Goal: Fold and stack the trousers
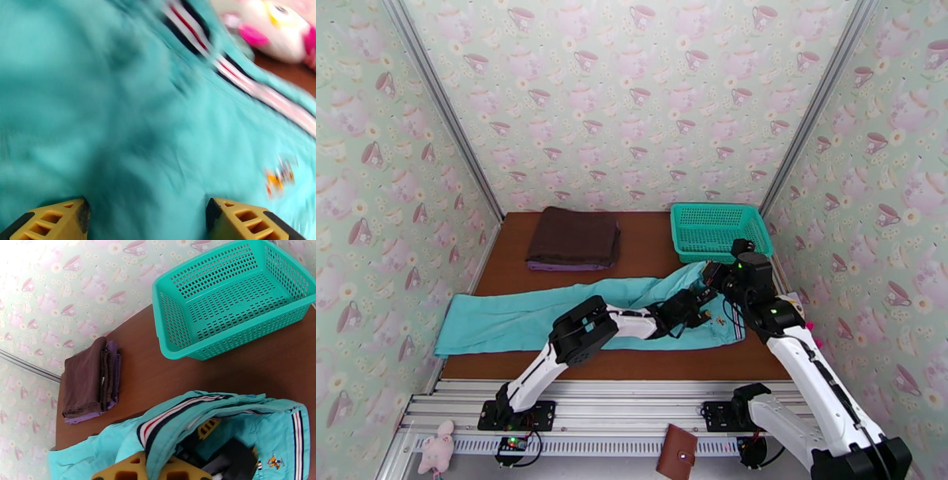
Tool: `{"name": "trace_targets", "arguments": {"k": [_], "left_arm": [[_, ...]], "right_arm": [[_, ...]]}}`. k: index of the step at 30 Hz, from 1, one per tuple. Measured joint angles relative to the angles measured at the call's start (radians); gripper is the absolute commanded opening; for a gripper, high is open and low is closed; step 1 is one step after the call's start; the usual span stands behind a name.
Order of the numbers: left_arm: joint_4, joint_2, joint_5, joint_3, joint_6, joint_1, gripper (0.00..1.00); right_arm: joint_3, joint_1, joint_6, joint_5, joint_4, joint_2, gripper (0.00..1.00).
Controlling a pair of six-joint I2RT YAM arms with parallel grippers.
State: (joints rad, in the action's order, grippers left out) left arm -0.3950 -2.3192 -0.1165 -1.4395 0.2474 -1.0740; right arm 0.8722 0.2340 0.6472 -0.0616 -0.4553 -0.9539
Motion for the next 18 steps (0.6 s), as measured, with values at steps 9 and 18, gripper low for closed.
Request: {"name": "trace_targets", "arguments": {"k": [9, 18], "left_arm": [[0.026, 0.396, 0.278, 0.386, -0.015, -0.066, 0.81], [0.182, 0.873, 0.254, 0.621, -0.175, -0.024, 0.80]], "right_arm": [[-0.024, -0.021, -0.126, 0.195, -0.093, -0.002, 0.08], [-0.087, -0.024, -0.140, 0.300, -0.252, 0.031, 0.07]]}}
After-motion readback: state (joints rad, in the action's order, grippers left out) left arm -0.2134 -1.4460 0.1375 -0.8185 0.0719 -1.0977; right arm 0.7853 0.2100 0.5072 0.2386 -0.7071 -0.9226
